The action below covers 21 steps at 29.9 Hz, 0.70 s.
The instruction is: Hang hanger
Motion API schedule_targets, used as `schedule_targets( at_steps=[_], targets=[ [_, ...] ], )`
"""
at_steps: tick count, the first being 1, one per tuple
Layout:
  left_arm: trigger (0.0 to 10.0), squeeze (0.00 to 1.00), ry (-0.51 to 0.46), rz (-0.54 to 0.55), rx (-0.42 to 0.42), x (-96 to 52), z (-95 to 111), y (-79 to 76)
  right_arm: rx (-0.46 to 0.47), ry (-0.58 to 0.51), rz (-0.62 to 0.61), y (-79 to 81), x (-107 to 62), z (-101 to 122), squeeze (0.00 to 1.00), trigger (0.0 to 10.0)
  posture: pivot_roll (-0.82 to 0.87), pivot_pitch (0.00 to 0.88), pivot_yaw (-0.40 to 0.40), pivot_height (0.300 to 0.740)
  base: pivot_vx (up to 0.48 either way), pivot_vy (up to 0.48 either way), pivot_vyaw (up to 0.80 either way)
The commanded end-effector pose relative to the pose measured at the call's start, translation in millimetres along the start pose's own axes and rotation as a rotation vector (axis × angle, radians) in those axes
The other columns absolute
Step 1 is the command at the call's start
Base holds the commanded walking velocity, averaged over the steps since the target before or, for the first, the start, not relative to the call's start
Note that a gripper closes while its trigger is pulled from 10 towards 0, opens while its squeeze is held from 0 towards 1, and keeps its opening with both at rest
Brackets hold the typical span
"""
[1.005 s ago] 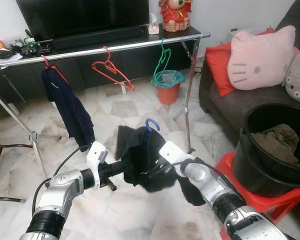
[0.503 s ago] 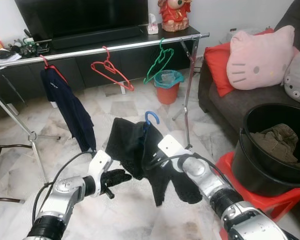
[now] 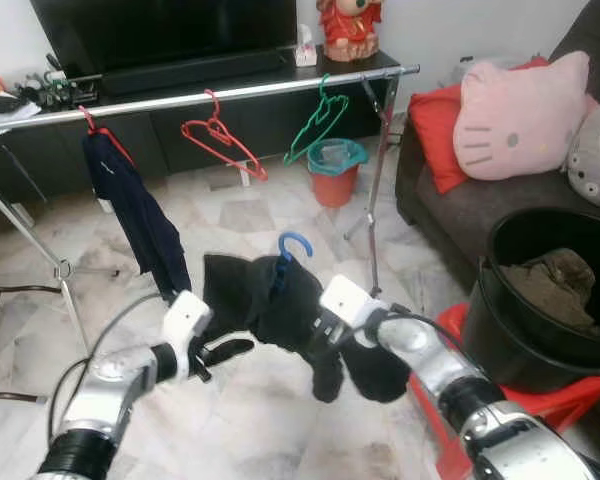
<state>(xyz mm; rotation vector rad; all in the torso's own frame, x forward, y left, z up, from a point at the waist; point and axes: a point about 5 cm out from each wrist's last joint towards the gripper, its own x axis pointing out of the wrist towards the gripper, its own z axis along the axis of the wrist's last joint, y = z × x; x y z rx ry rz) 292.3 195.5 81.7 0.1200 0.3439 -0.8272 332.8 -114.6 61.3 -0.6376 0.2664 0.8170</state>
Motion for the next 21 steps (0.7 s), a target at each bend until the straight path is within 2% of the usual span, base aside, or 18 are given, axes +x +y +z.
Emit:
schedule_targets(
  at_steps=[1, 2, 4, 6, 9, 15, 17, 21],
  targets=[
    [10.0, 1.00, -0.012, -0.061, 0.008, -11.3, 7, -1.8, -0.045, -0.024, 0.034, -1.3, -4.1, 0, 0.00, 0.0, 0.05, 0.000, 0.036, 0.740, 0.000, 0.000, 0.00],
    [10.0, 1.00, -0.012, -0.061, 0.008, -11.3, 7, -1.8, -0.045, -0.024, 0.034, -1.3, -4.1, 0, 0.00, 0.0, 0.05, 0.000, 0.036, 0.740, 0.000, 0.000, 0.00],
    [10.0, 1.00, -0.034, -0.125, 0.028, -24.6, 18, -4.4, -0.068, -0.006, 0.072, -4.6, -14.3, -12, 0.00, 0.0, 0.06, 0.000, 0.035, 0.740, 0.000, 0.000, 0.00],
    [10.0, 1.00, -0.038, -0.136, 0.035, -27.1, 21, -4.6, -0.071, -0.011, 0.086, -5.4, -16.6, -13, 0.00, 0.0, 0.06, 0.000, 0.035, 0.740, 0.000, 0.000, 0.00],
    [10.0, 1.00, -0.019, -0.195, 0.066, -34.0, 25, -6.2, -0.100, -0.048, 0.185, -5.4, -25.6, -15, 0.00, 0.0, 0.05, 0.000, 0.039, 0.740, 0.000, 0.000, 0.00],
    [10.0, 1.00, -0.008, -0.237, 0.065, -33.5, 26, -7.6, -0.120, -0.089, 0.246, -5.7, -29.0, -11, 0.00, 0.0, 0.05, 0.000, 0.043, 0.740, 0.000, 0.000, 0.00],
    [10.0, 1.00, 0.006, -0.297, 0.062, -32.0, 27, -15.1, -0.126, -0.141, 0.312, -1.0, -30.6, -6, 0.00, 0.0, 0.05, 0.000, 0.048, 0.740, 0.000, 0.000, 0.00],
    [10.0, 1.00, 0.033, -0.378, 0.061, -31.8, 24, -23.3, -0.138, -0.168, 0.365, 3.0, -31.2, -3, 0.00, 0.0, 0.05, 0.000, 0.051, 0.740, 0.000, 0.000, 0.00]
  ],
)
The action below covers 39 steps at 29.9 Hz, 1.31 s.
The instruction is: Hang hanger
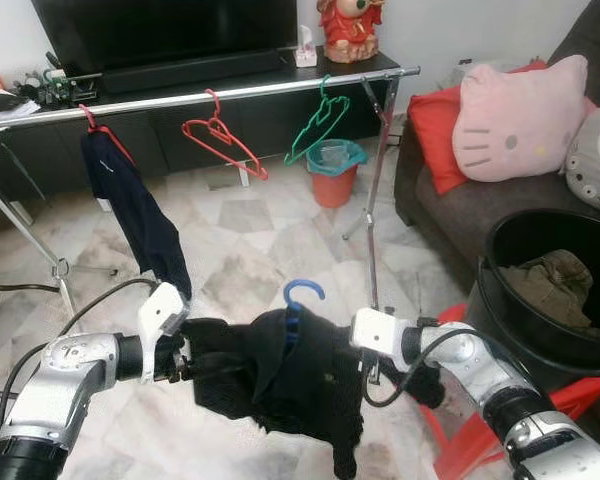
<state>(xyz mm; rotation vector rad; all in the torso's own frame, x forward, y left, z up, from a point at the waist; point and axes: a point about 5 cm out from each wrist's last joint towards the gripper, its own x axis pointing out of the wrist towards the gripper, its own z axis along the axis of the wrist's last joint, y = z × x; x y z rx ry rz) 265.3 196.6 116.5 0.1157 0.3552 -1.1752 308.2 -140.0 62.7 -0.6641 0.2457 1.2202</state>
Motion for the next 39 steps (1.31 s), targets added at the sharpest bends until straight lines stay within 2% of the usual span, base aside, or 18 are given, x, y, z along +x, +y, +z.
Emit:
schedule_targets(
  at_steps=[1, 2, 3, 4, 14, 25, 26, 27, 29, 30, 39],
  targets=[
    [10.0, 1.00, 0.032, -0.049, 0.006, -0.5, -3, -4.8, -0.037, -0.065, 0.004, -2.9, 1.3, 11, 0.00, 0.0, 0.05, 0.000, 0.051, 0.740, 0.000, 0.000, 0.00],
    [10.0, 1.00, 0.048, -0.054, 0.014, 1.0, -6, -4.3, -0.042, -0.073, 0.015, -2.7, 1.5, 13, 0.00, 0.0, 0.05, 0.000, 0.051, 0.740, 0.000, 0.000, 0.00],
    [10.0, 0.08, 0.053, -0.053, 0.015, 1.5, -6, -4.0, -0.045, -0.075, 0.021, -2.3, 1.4, 13, 0.00, 0.0, 0.05, 0.000, 0.054, 0.740, 0.000, 0.000, 0.00],
    [10.0, 0.00, 0.055, -0.051, 0.017, 2.1, -7, -3.1, -0.049, -0.079, 0.027, -2.2, 1.1, 14, 0.00, 0.0, 0.05, 0.000, 0.054, 0.740, 0.000, 0.000, 0.00],
    [10.0, 0.00, 0.072, -0.095, 0.022, 8.6, -4, -0.1, -0.083, -0.127, 0.066, -2.6, -1.4, 23, 0.00, 0.0, 0.04, 0.000, 0.066, 0.740, 0.000, 0.000, 0.00],
    [10.0, 0.00, 0.059, -0.127, 0.025, 21.5, -1, -0.6, -0.099, -0.179, 0.146, 9.1, 7.0, 32, 0.00, 0.0, 0.04, 0.000, 0.069, 0.740, 0.000, 0.000, 0.00],
    [9.7, 0.00, 0.056, -0.124, 0.021, 22.2, -1, 0.1, -0.099, -0.181, 0.149, 9.5, 7.6, 33, 0.00, 0.0, 0.04, 0.000, 0.069, 0.740, 0.000, 0.000, 0.00],
    [7.3, 0.00, 0.054, -0.119, 0.018, 22.8, -1, 0.7, -0.100, -0.183, 0.151, 9.8, 8.1, 34, 0.00, 0.0, 0.04, 0.000, 0.069, 0.740, 0.000, 0.000, 0.00],
    [3.6, 0.00, 0.052, -0.119, 0.012, 23.4, -1, 1.2, -0.101, -0.188, 0.157, 10.2, 8.6, 35, 0.00, 0.0, 0.04, 0.000, 0.069, 0.740, 0.000, 0.000, 0.00],
    [0.0, 0.00, 0.051, -0.121, 0.007, 23.5, -1, 1.1, -0.101, -0.189, 0.159, 10.1, 8.6, 36, 0.00, 0.0, 0.04, 0.000, 0.069, 0.740, 0.000, 0.000, 0.00],
    [0.0, 0.00, 0.047, -0.141, -0.010, 24.3, -2, -1.1, -0.103, -0.189, 0.151, 8.4, 8.5, 37, 0.00, 0.0, 0.04, 0.000, 0.067, 0.740, 0.000, 0.000, 0.00]
  ],
)
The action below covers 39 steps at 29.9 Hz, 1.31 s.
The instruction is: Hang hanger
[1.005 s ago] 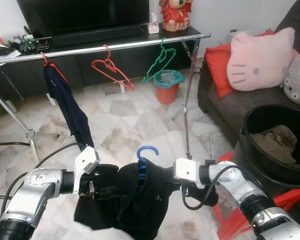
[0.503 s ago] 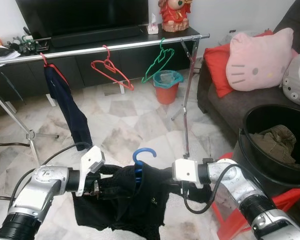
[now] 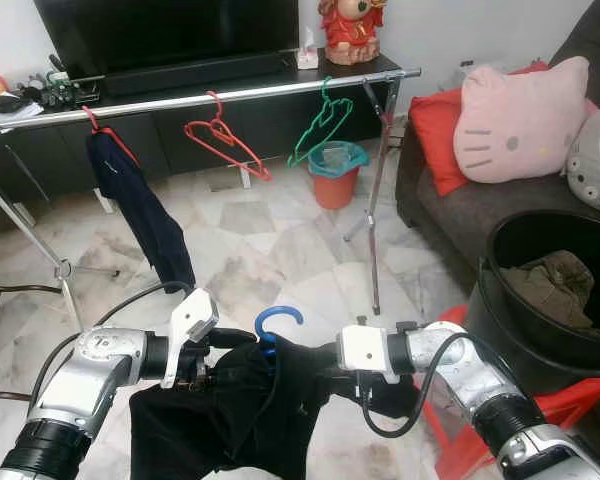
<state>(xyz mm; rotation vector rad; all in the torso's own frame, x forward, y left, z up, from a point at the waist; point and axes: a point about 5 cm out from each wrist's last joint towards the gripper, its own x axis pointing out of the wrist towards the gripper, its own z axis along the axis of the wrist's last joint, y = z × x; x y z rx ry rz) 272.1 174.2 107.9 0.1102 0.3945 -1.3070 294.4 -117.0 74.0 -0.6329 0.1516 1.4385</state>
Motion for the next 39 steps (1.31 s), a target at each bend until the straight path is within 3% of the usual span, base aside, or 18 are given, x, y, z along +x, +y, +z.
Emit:
schedule_targets(
  at_steps=[1, 39],
  targets=[
    [0.0, 0.00, 0.017, -0.009, -0.011, -0.5, -2, 0.2, -0.037, -0.054, -0.024, -6.1, 1.8, 12, 0.00, 0.0, 0.04, 0.000, 0.067, 0.740, 0.000, 0.000, 0.00],
    [0.0, 0.00, 0.046, -0.078, -0.052, 8.1, -12, -10.5, -0.053, -0.072, -0.070, -16.9, 11.2, 23, 0.00, 0.0, 0.04, 0.000, 0.067, 0.740, 0.000, 0.000, 0.00]
  ],
)
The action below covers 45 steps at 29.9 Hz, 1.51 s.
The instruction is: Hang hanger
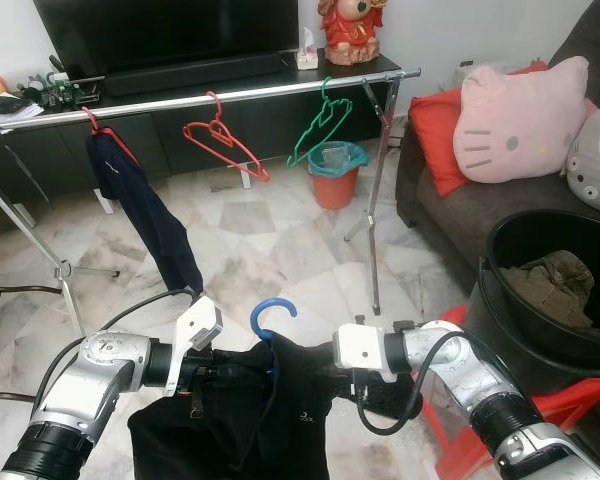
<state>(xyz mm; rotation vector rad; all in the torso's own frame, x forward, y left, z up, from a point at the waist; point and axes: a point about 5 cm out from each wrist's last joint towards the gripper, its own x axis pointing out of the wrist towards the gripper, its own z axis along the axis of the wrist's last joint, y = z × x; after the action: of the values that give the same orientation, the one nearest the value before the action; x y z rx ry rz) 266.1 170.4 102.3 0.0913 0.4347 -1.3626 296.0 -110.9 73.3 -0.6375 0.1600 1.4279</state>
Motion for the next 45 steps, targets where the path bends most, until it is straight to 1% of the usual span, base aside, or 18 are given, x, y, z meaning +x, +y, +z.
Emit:
schedule_targets(
  at_steps=[1, 5, 6, 7, 8, 9, 11, 12, 15, 24, 29, 32, 34, 38, 40, 42, 43, 45],
  targets=[
    [0.0, 0.00, 0.024, -0.019, -0.030, 4.6, -7, -4.5, -0.056, -0.082, -0.063, -15.6, 5.5, 22, 0.00, 0.0, 0.04, 0.000, 0.067, 0.740, 0.000, 0.000, 0.00],
    [0.0, 0.00, 0.023, -0.023, -0.033, 5.0, -7, -4.8, -0.059, -0.082, -0.072, -16.4, 6.0, 22, 0.00, 0.0, 0.04, 0.000, 0.067, 0.740, 0.000, 0.000, 0.00],
    [0.0, 0.00, 0.024, -0.023, -0.033, 4.9, -7, -4.8, -0.062, -0.079, -0.080, -16.9, 6.1, 22, 0.00, 2.3, 0.04, 0.000, 0.065, 0.740, 0.000, 0.000, 0.00],
    [0.0, 0.00, 0.024, -0.023, -0.033, 4.9, -7, -4.8, -0.062, -0.079, -0.080, -16.9, 6.1, 22, 0.00, 2.3, 0.04, 0.000, 0.065, 0.740, 0.000, 0.000, 0.00],
    [0.0, 0.00, 0.024, -0.023, -0.032, 4.8, -7, -4.8, -0.066, -0.075, -0.091, -17.6, 6.1, 22, 0.00, 5.8, 0.04, 0.000, 0.065, 0.740, 0.000, 0.000, 0.00],
    [0.0, 0.00, 0.024, -0.023, -0.031, 4.7, -7, -4.8, -0.060, -0.060, -0.104, -18.9, 6.3, 20, 0.00, 10.0, 0.04, 0.000, 0.065, 0.740, 0.000, 0.000, 0.00],
    [0.0, 0.00, 0.024, -0.023, -0.031, 4.7, -7, -4.8, -0.060, -0.060, -0.104, -18.9, 6.3, 20, 0.00, 10.0, 0.04, 0.000, 0.065, 0.740, 0.000, 0.000, 0.00],
    [0.0, 0.00, 0.023, -0.022, -0.030, 4.8, -7, -4.7, -0.034, -0.047, -0.107, -19.6, 6.5, 18, 1.00, 10.0, 0.04, 0.000, 0.065, 0.740, 0.000, 0.000, 0.00],
    [0.0, 0.00, 0.024, -0.022, -0.028, 4.7, -7, -4.6, -0.015, -0.046, -0.098, -19.9, 6.5, 18, 1.00, 10.0, 0.04, 0.000, 0.065, 0.740, 0.000, 0.000, 0.00],
    [0.0, 0.00, 0.046, -0.013, -0.025, 3.4, -9, -3.7, -0.016, -0.031, -0.092, -20.2, 5.7, 16, 1.00, 10.0, 0.04, 0.000, 0.063, 0.740, 0.000, 0.000, 0.00],
    [0.0, 0.00, 0.085, 0.035, -0.014, 1.8, -16, 0.4, -0.008, -0.017, -0.031, -15.4, 3.9, 13, 1.00, 10.0, 0.04, 0.000, 0.063, 0.740, 0.000, 0.000, 0.00],
    [0.0, 0.00, 0.087, 0.079, -0.011, 2.0, -18, 3.8, 0.001, -0.006, 0.001, -12.5, 2.2, 11, 1.00, 10.0, 0.04, 0.000, 0.063, 0.740, 0.000, 0.000, 0.00],
    [0.0, 0.00, 0.087, 0.079, -0.011, 2.0, -18, 3.8, 0.001, -0.006, 0.001, -12.5, 2.2, 11, 1.00, 10.0, 0.04, 0.000, 0.063, 0.740, 0.000, 0.000, 0.00],
    [0.0, 0.00, 0.071, 0.177, 0.000, 3.2, -19, 12.4, 0.007, 0.036, 0.049, -6.9, -1.8, 4, 1.00, 10.0, 0.04, 0.000, 0.062, 0.740, 0.000, 0.000, 0.00],
    [0.0, 0.00, 0.071, 0.177, 0.000, 3.2, -19, 12.4, 0.007, 0.036, 0.049, -6.9, -1.8, 4, 1.00, 10.0, 0.04, 0.000, 0.062, 0.740, 0.000, 0.000, 0.00],
    [0.0, 0.00, 0.054, 0.291, 0.006, 2.8, -20, 22.2, 0.022, 0.076, 0.068, -2.0, -5.2, -5, 1.00, 10.0, 0.04, 0.000, 0.062, 0.740, 0.000, 0.000, 0.00],
    [0.0, 0.00, 0.045, 0.379, 0.021, 2.4, -19, 28.8, 0.028, 0.100, 0.028, -3.8, -6.0, -8, 1.00, 10.0, 0.04, 0.000, 0.062, 0.740, 0.000, 0.000, 0.00],
    [0.0, 0.00, 0.045, 0.379, 0.021, 2.4, -19, 28.8, 0.028, 0.100, 0.028, -3.8, -6.0, -8, 1.00, 10.0, 0.04, 0.000, 0.062, 0.740, 0.000, 0.000, 0.00]
  ],
)
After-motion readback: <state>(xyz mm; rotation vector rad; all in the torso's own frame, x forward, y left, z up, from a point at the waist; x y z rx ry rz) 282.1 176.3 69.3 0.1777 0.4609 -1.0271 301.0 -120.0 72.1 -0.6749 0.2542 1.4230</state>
